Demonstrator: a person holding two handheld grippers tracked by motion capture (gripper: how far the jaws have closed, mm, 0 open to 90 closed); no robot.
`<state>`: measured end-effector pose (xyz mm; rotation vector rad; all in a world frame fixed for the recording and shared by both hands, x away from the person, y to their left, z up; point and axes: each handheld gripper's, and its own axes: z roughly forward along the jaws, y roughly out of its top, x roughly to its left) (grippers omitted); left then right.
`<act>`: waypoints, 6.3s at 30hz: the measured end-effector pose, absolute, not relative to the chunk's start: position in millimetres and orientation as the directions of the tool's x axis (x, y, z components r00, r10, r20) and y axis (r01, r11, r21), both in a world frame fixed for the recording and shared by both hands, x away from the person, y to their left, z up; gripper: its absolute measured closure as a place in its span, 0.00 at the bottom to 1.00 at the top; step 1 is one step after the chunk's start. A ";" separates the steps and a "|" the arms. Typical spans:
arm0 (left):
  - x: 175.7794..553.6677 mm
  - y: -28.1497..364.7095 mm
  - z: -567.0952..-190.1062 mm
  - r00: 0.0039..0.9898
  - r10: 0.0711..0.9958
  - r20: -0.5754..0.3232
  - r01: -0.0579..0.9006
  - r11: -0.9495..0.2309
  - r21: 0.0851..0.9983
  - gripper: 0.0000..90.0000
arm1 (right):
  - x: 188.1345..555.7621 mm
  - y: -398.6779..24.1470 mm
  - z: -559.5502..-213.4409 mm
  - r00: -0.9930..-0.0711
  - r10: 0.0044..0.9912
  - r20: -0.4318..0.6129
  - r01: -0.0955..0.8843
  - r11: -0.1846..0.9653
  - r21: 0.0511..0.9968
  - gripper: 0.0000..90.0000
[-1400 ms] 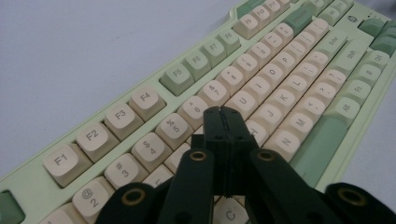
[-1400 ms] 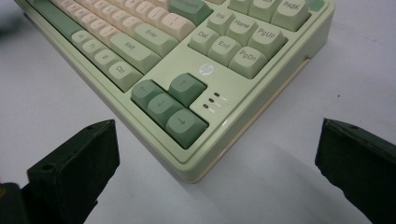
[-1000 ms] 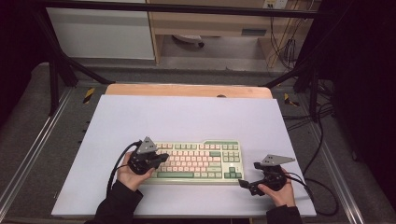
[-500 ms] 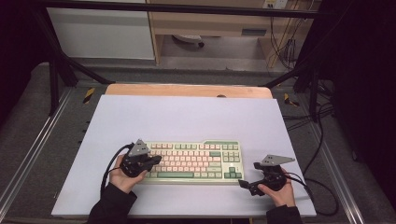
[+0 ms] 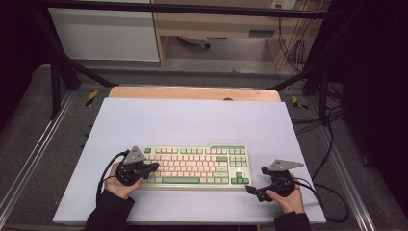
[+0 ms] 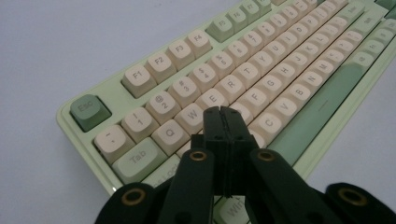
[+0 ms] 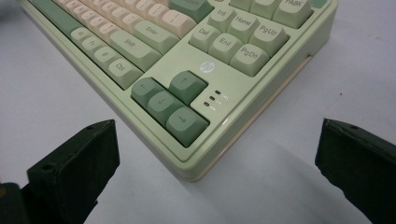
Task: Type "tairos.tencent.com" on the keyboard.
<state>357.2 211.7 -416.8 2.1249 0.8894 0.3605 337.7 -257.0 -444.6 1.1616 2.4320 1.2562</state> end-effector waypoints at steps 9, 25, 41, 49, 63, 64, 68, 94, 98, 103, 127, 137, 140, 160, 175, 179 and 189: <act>357.2 219.2 -419.9 0.702 0.711 -0.040 0.486 -0.437 0.757 1.00 | 337.8 -257.2 -444.6 -0.683 0.705 0.189 0.563 0.344 0.752 0.00; 361.9 213.8 -426.2 0.701 0.713 -0.029 0.485 -0.447 0.751 1.00 | 337.7 -256.9 -444.7 -0.684 0.705 0.190 0.563 0.343 0.752 0.00; 357.6 216.8 -421.1 0.704 0.710 -0.030 0.471 -0.434 0.768 1.00 | 337.8 -256.6 -443.0 -0.687 0.704 0.181 0.555 0.347 0.756 0.00; 354.8 220.3 -419.1 0.704 0.709 -0.044 0.474 -0.423 0.772 1.00 | 336.8 -251.1 -436.2 -0.684 0.708 0.177 0.550 0.341 0.762 0.00; 354.2 222.5 -419.8 0.704 0.708 -0.055 0.477 -0.415 0.775 1.00 | 335.3 -222.5 -420.5 -0.717 0.681 0.148 0.509 0.366 0.779 0.07; 354.3 222.5 -419.9 0.704 0.708 -0.055 0.478 -0.416 0.774 1.00 | 335.6 -220.1 -419.9 -0.720 0.678 0.149 0.503 0.362 0.785 0.09; 354.2 222.8 -419.7 0.704 0.708 -0.056 0.478 -0.414 0.775 1.00 | 337.5 -211.0 -418.5 -0.727 0.668 0.156 0.500 0.361 0.787 0.19; 354.2 224.2 -419.1 0.708 0.704 -0.058 0.472 -0.411 0.780 1.00 | 354.1 -151.0 -405.7 -0.772 0.614 0.167 0.470 0.374 0.799 0.75; 353.8 223.3 -418.9 0.710 0.702 -0.057 0.470 -0.412 0.781 1.00 | 358.4 -141.5 -407.3 -0.772 0.613 0.167 0.472 0.377 0.797 0.80; 354.0 223.7 -418.9 0.709 0.703 -0.057 0.470 -0.412 0.781 1.00 | 362.6 -133.4 -408.4 -0.766 0.620 0.170 0.478 0.371 0.796 0.87; 353.8 222.9 -419.0 0.713 0.699 -0.056 0.467 -0.413 0.782 1.00 | 390.1 -78.2 -421.5 -0.753 0.639 0.156 0.496 0.396 0.773 1.00; 353.9 222.8 -419.0 0.713 0.699 -0.055 0.467 -0.415 0.781 1.00 | 394.8 -72.3 -427.6 -0.750 0.645 0.146 0.501 0.410 0.762 1.00; 353.9 222.9 -418.9 0.713 0.699 -0.055 0.467 -0.414 0.782 1.00 | 395.0 -71.4 -428.6 -0.751 0.644 0.142 0.500 0.416 0.759 1.00; 353.5 223.3 -418.1 0.713 0.699 -0.056 0.465 -0.411 0.784 1.00 | 389.6 -75.2 -417.2 -0.773 0.624 0.114 0.465 0.436 0.770 1.00; 352.1 219.7 -414.7 0.713 0.699 -0.056 0.461 -0.406 0.789 1.00 | 379.8 -88.2 -401.4 -0.791 0.600 0.118 0.455 0.447 0.770 1.00; 352.4 216.7 -413.4 0.714 0.698 -0.055 0.459 -0.408 0.789 1.00 | 378.3 -94.2 -402.1 -0.790 0.601 0.121 0.456 0.443 0.772 1.00; 355.8 208.9 -409.7 0.719 0.693 -0.045 0.451 -0.417 0.789 1.00 | 372.7 -109.1 -404.5 -0.784 0.609 0.122 0.464 0.443 0.767 1.00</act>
